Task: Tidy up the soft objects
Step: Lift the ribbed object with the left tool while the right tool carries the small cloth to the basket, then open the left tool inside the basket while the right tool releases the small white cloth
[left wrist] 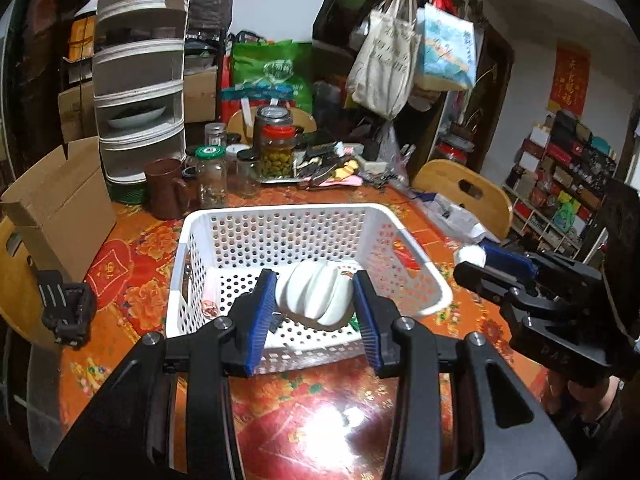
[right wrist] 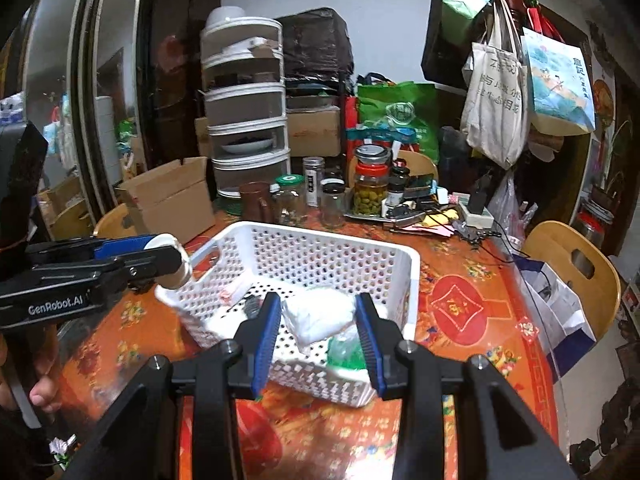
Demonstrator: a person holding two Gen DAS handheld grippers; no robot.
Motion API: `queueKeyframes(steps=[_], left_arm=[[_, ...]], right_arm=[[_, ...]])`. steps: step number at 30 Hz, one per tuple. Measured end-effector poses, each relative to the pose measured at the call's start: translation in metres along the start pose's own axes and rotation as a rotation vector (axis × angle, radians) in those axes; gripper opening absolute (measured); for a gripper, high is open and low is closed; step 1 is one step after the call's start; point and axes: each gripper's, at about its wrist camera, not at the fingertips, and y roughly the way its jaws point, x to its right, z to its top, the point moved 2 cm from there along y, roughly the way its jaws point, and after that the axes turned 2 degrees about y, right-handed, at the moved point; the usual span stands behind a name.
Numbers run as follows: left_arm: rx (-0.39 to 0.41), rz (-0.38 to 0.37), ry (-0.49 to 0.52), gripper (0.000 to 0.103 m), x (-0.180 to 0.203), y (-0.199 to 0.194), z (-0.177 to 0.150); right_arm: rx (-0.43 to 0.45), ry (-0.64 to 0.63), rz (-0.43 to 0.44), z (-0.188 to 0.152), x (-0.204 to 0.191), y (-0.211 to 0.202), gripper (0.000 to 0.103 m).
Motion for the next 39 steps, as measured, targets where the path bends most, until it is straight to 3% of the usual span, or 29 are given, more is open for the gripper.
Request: queueKeyframes(steps=[9,22,29,35,37,39], left_arm=[[-0.153,0.019,-0.050,0.037,-0.024,0.081,0.017],[-0.387,0.059,-0.137,0.037,-0.064,0.197,-0.005],[-0.442,0.045,-0.150,0.037,-0.064,0.220,-0.016],[-0.445,0.027,-0.151,0.037,-0.060,0.224,-0.021],[-0.434,0.027,-0.150,0.045,-0.059,0.223,-0.021],[-0.421,0.015,-0.155,0.058,-0.059,0.219,-0.020]], right_arm=[[-0.090,0.010,-0.034,0.010,0.008,0.063,0.038],[-0.337,0.038,-0.033,-0.003,0.023,0.167,0.038],[-0.428,0.024,-0.002,-0.019,0.017,0.191,0.038],[-0.442,0.014,0.017,-0.022,0.011,0.196,0.039],[-0.440,0.011,0.026,-0.022,0.010,0.195,0.043],[-0.428,0.007,0.024,-0.020,0.010,0.192,0.056]])
